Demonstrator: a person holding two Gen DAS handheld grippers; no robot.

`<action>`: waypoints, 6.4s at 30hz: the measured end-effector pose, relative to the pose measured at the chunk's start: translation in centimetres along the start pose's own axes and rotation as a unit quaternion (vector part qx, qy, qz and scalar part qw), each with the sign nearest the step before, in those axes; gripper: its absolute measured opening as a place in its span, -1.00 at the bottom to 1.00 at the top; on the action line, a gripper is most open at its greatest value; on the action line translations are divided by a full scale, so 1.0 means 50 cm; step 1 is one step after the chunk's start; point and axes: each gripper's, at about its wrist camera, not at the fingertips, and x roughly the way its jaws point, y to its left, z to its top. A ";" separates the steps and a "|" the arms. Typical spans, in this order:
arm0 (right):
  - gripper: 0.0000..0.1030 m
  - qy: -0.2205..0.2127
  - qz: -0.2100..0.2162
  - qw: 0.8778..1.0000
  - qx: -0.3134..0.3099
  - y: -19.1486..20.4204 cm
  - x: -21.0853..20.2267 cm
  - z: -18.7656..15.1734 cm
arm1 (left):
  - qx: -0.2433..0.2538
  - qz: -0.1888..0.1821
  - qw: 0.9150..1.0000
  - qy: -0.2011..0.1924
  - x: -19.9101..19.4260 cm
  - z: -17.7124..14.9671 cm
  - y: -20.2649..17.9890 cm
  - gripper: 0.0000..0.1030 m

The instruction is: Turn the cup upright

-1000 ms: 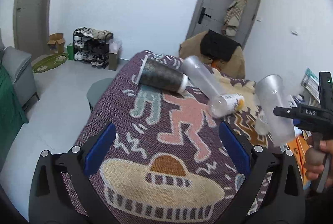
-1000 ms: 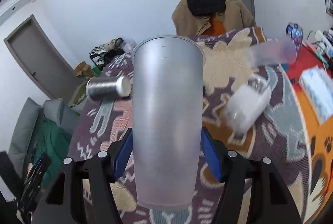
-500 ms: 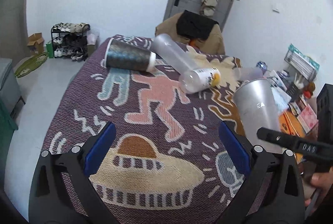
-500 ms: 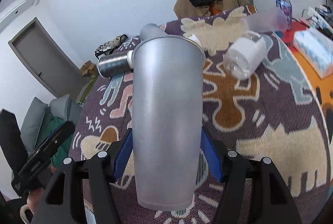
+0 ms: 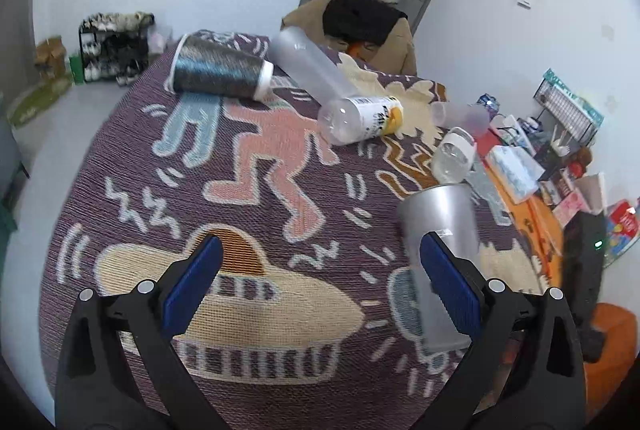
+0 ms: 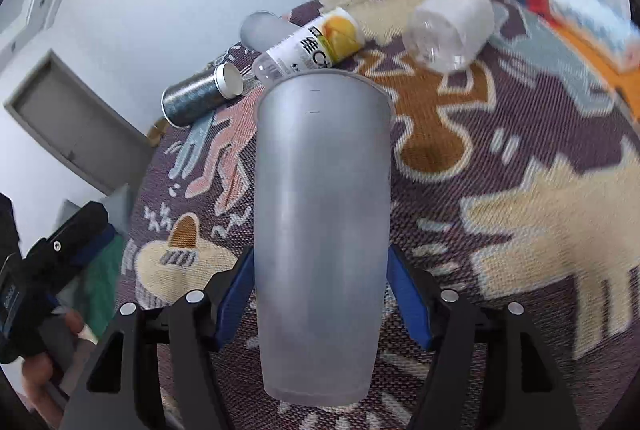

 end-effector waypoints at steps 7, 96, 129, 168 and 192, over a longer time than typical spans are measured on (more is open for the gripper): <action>0.73 -0.051 0.020 0.998 0.001 -0.024 -0.065 0.008 | 0.019 -0.027 0.999 0.010 0.020 0.009 -0.046 0.87; 0.85 -0.122 -0.036 0.992 0.016 -0.177 -0.196 -0.050 | 0.234 -0.046 0.952 -0.194 0.034 -0.064 -0.285 0.56; 0.85 -0.149 -0.015 0.987 -0.061 -0.066 -0.232 -0.103 | 0.128 -0.026 0.983 -0.130 -0.093 -0.142 -0.134 0.89; 0.85 -0.177 -0.022 0.977 -0.120 0.059 -0.302 -0.162 | 0.086 0.007 0.985 -0.149 -0.234 -0.167 -0.039 0.89; 0.85 -0.186 -0.033 0.977 -0.101 0.030 -0.308 -0.163 | 0.102 0.003 0.984 -0.147 -0.224 -0.161 -0.072 0.89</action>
